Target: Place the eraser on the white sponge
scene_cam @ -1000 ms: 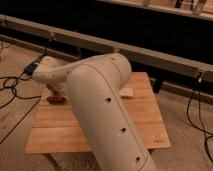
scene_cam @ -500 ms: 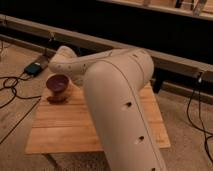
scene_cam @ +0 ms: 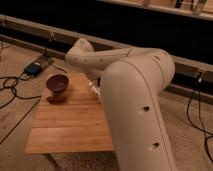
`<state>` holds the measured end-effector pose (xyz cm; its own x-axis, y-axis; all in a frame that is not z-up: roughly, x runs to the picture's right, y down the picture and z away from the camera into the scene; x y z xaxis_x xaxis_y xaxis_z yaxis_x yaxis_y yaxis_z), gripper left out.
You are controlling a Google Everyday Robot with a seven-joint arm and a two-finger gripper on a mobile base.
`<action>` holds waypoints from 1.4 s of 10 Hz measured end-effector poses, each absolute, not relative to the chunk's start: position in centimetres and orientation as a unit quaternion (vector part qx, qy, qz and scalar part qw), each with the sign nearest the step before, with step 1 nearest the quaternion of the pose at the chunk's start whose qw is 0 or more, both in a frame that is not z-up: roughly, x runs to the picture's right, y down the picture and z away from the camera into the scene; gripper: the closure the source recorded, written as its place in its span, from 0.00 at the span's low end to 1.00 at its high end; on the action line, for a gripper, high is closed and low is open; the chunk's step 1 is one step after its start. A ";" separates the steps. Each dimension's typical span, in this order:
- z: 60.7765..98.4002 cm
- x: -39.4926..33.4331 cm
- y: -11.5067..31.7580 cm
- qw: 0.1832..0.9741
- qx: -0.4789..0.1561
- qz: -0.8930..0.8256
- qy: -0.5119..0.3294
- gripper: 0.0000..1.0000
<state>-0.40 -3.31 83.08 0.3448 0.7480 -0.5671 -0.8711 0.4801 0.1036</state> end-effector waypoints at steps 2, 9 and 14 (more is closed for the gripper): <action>83.4 1.8 -3.9 0.788 -0.104 0.535 0.286 1.00; 85.5 8.2 -4.1 0.703 -0.132 0.634 0.293 1.00; 87.8 12.2 -2.9 0.670 -0.161 0.659 0.303 1.00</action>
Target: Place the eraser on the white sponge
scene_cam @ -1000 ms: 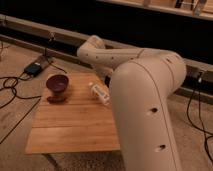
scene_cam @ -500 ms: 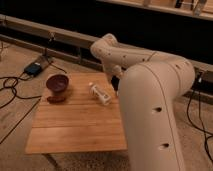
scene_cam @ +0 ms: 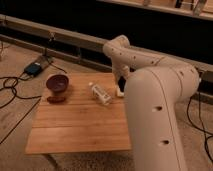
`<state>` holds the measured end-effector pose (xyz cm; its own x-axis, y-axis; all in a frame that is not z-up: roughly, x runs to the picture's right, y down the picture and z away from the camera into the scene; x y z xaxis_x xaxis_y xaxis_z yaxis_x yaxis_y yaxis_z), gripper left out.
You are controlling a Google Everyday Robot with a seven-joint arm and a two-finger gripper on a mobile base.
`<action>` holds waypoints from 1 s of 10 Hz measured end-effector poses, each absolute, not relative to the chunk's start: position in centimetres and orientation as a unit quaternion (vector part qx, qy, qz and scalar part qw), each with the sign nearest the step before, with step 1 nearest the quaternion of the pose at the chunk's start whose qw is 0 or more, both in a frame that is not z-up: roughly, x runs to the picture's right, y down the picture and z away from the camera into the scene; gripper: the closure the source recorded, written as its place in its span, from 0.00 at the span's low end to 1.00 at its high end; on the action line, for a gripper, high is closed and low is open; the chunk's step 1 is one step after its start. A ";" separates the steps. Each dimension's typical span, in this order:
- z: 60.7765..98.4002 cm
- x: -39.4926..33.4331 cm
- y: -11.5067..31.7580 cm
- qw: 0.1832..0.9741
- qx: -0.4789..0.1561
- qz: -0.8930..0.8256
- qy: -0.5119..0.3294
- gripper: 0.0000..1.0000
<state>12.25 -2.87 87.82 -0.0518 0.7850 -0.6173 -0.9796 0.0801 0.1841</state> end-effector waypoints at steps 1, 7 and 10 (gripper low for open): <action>88.3 12.8 -2.6 0.666 -0.166 0.661 0.304 1.00; 91.4 15.6 -0.8 0.650 -0.199 0.665 0.311 1.00; 92.8 15.7 0.0 0.653 -0.215 0.656 0.312 1.00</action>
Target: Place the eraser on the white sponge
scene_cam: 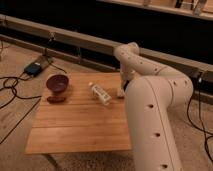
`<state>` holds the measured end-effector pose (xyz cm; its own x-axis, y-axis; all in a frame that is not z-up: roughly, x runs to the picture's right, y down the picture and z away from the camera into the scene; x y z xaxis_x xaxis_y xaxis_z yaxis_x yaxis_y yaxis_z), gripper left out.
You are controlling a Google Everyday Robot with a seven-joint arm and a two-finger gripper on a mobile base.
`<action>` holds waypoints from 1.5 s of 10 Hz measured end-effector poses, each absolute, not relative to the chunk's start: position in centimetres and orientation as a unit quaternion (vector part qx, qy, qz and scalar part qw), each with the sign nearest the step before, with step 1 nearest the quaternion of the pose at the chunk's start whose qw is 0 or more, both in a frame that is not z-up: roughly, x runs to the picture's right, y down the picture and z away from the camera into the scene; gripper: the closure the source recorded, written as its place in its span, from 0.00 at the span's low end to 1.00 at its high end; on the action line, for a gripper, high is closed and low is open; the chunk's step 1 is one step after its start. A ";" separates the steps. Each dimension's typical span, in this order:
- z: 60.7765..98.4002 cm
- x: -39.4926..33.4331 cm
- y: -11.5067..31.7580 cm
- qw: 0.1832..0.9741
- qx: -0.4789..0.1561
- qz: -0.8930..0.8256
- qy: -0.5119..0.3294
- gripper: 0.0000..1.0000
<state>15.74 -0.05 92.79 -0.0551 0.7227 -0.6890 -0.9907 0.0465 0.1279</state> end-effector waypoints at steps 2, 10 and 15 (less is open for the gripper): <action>93.6 15.7 0.5 0.654 -0.225 0.651 0.312 1.00; 96.5 15.4 1.3 0.655 -0.249 0.643 0.308 0.53; 97.0 15.2 0.8 0.655 -0.252 0.646 0.302 0.20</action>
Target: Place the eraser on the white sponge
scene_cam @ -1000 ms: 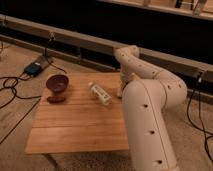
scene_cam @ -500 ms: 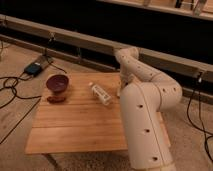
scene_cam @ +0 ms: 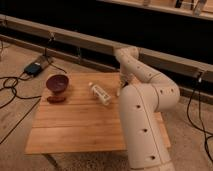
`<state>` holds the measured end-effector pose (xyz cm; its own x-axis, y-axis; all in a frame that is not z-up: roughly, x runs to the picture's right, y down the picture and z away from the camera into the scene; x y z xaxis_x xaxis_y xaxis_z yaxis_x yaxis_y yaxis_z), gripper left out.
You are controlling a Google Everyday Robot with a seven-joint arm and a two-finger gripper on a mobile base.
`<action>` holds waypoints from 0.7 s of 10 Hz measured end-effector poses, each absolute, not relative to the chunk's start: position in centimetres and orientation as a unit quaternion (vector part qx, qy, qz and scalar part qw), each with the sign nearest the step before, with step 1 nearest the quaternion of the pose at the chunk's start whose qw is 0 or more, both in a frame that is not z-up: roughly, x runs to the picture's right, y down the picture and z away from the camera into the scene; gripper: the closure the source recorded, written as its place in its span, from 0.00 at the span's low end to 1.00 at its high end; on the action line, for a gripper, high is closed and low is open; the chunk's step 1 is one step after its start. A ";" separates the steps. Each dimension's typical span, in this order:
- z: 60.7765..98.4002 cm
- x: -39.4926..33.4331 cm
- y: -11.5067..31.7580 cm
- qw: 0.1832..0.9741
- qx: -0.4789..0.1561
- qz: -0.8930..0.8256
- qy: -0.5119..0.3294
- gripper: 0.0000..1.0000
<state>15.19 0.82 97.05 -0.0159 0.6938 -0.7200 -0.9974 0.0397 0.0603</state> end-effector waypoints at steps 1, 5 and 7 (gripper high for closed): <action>97.1 15.1 0.7 0.655 -0.252 0.646 0.301 0.20; 96.9 14.9 -0.1 0.656 -0.250 0.649 0.293 0.20; 96.4 14.9 -0.9 0.658 -0.244 0.652 0.286 0.20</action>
